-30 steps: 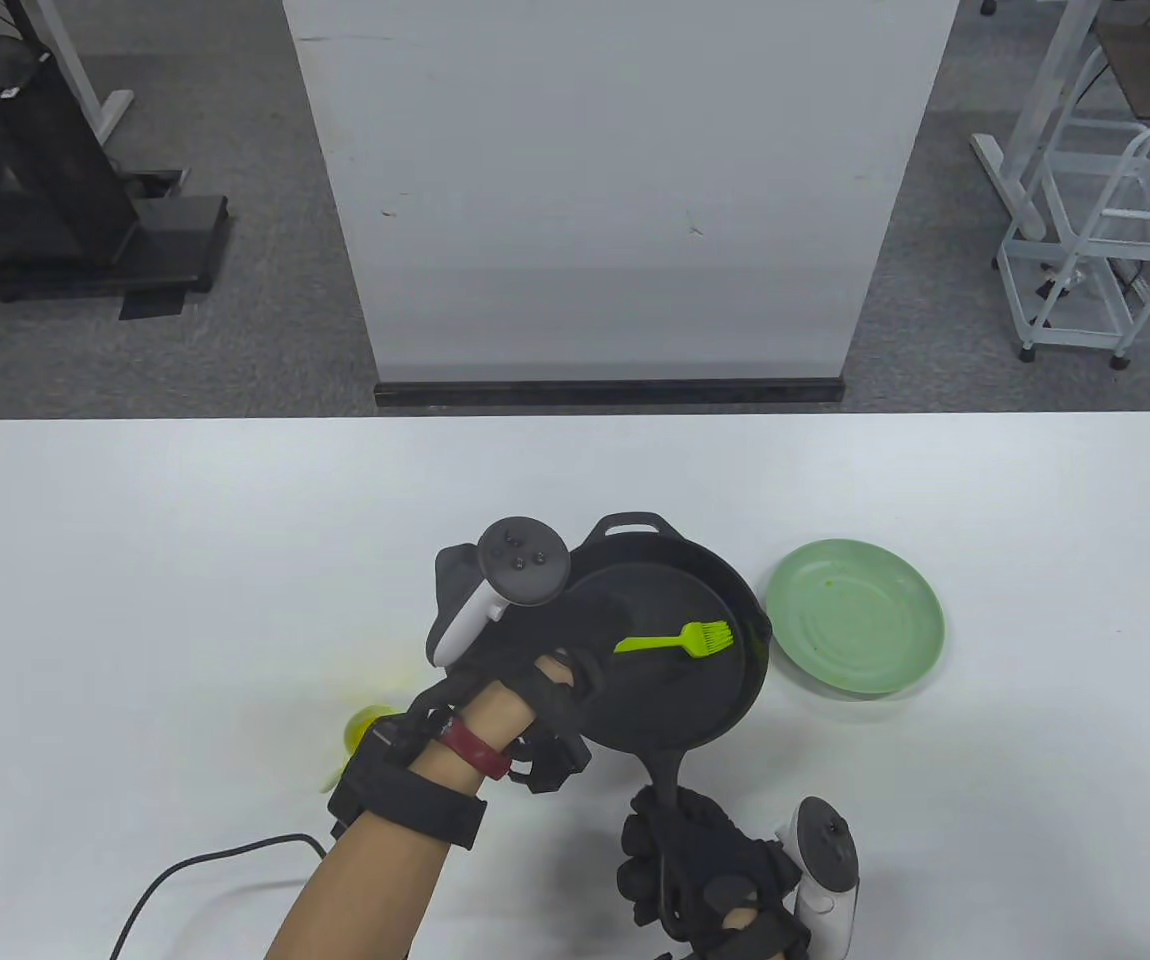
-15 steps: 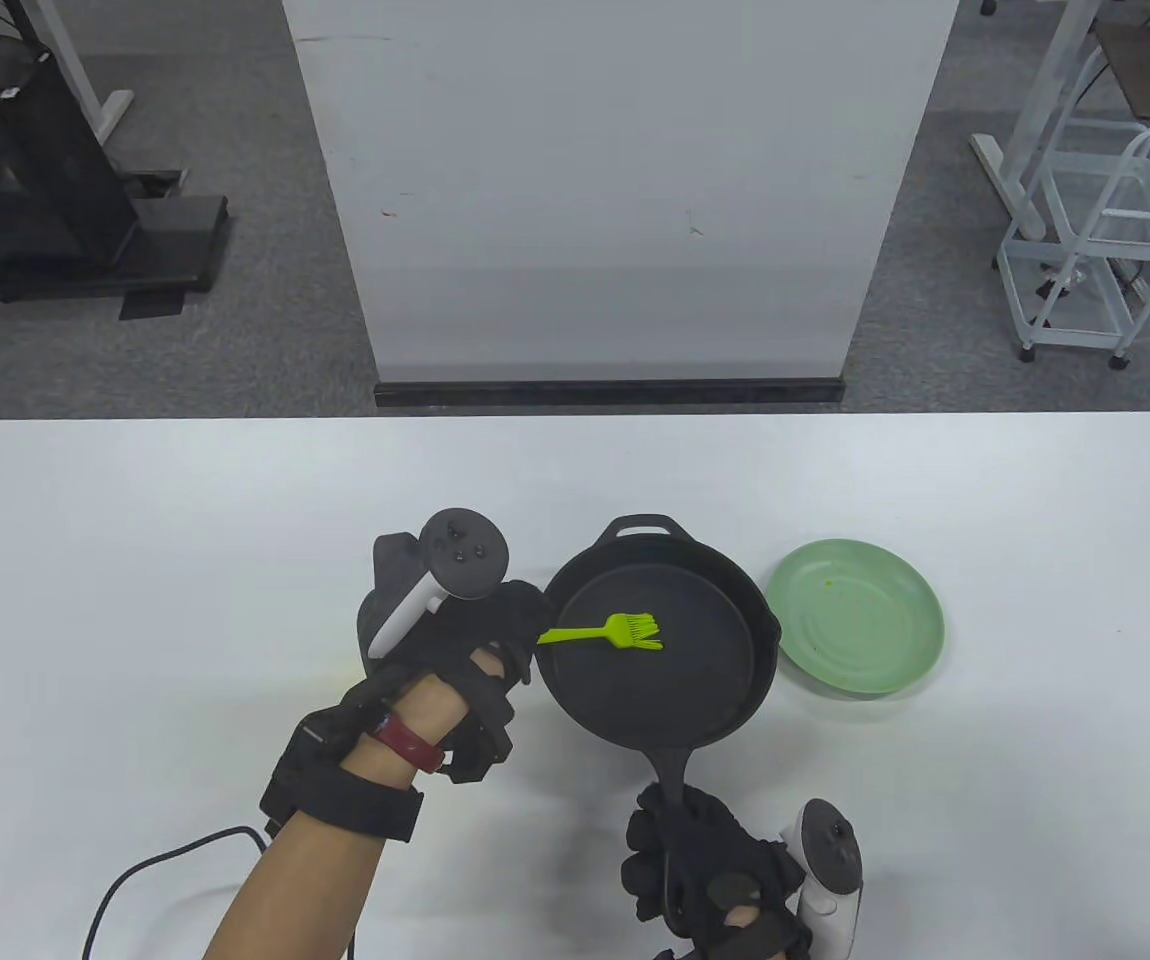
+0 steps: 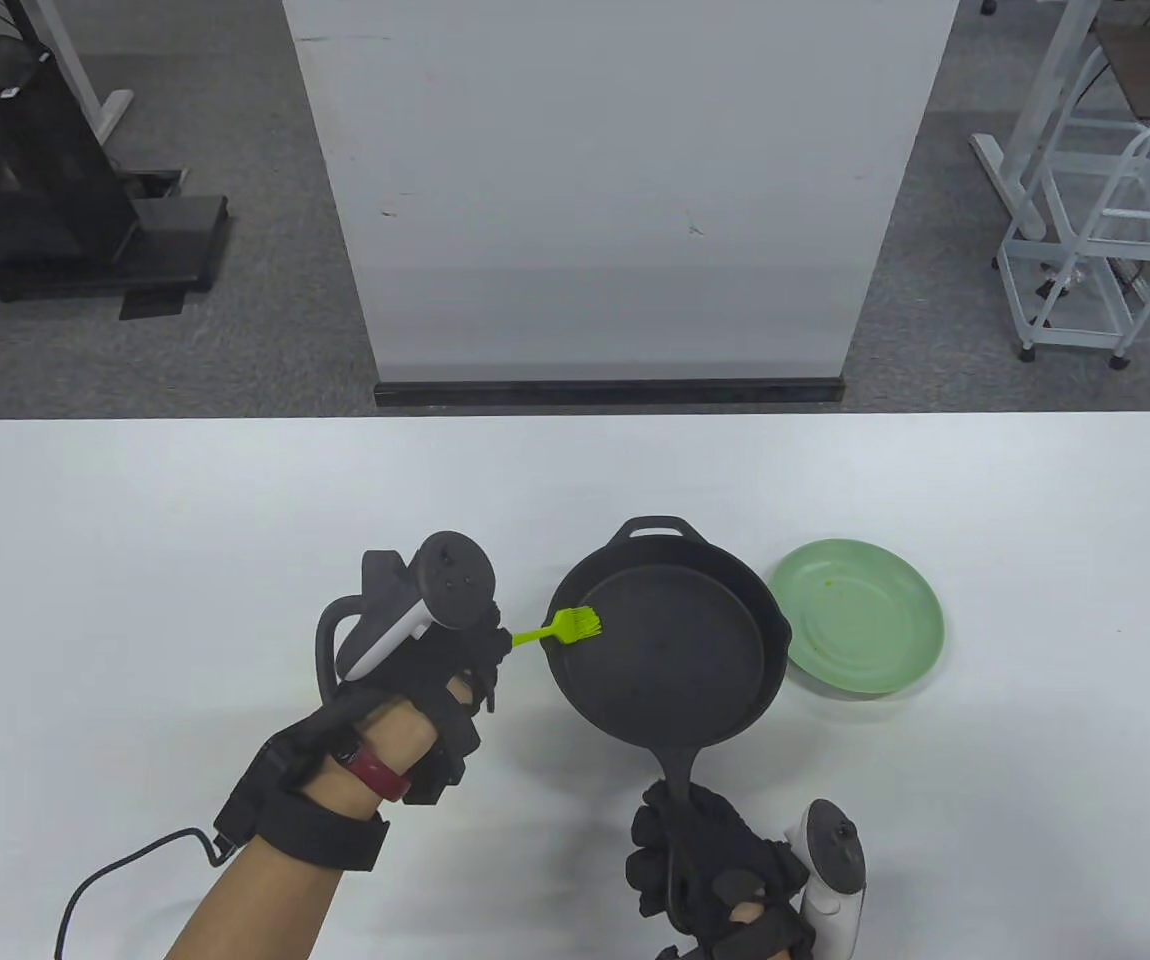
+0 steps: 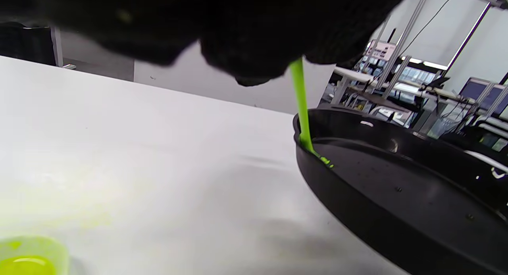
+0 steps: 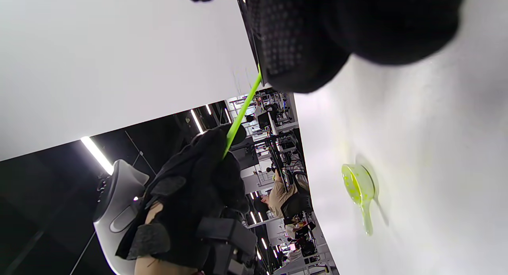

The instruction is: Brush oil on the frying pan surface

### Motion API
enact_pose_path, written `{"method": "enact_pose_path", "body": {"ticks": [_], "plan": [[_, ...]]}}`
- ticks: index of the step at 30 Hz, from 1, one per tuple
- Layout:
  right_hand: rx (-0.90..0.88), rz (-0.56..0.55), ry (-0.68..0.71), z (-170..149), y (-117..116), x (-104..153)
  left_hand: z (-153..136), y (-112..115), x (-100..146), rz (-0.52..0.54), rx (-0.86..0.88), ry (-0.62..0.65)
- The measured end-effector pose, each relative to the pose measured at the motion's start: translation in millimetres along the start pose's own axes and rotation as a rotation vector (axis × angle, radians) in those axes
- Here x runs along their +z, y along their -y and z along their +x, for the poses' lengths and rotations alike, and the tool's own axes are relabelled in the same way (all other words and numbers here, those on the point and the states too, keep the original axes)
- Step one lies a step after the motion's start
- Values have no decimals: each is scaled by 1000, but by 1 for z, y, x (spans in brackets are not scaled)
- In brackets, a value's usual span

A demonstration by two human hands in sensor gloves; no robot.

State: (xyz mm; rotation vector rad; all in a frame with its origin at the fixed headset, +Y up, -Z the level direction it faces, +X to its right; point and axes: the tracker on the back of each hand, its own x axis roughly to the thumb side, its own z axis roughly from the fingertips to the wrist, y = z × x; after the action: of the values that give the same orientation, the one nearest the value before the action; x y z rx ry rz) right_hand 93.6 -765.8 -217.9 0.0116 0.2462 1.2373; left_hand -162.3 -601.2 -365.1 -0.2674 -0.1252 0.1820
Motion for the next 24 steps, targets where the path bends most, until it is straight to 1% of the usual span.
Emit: {"method": "enact_pose_path", "body": {"ticks": [3,9,11,12,14,16,19,21,24], "plan": [[0,3,-2,0,-1,0,-7,5,0,-34,28,-4],[-2,22,7,1,-2,-1,-45,8,9,-86,339,-3],[-7,24,8,1,-2,-1,-61,7,14,-99,413,6],[-10,26,7,1,-2,-1,-69,6,17,-93,447,13],[-16,29,5,1,-3,-1,-89,4,25,-36,512,33],[-20,31,3,1,-3,-1,-108,2,34,-4,526,23],[-25,31,-2,0,-3,-1,-138,3,45,-45,546,-47],[-29,34,-5,0,-3,-1,-161,7,53,-37,583,-98],[-28,35,-7,0,-4,0,-188,15,61,-70,576,-156]]}}
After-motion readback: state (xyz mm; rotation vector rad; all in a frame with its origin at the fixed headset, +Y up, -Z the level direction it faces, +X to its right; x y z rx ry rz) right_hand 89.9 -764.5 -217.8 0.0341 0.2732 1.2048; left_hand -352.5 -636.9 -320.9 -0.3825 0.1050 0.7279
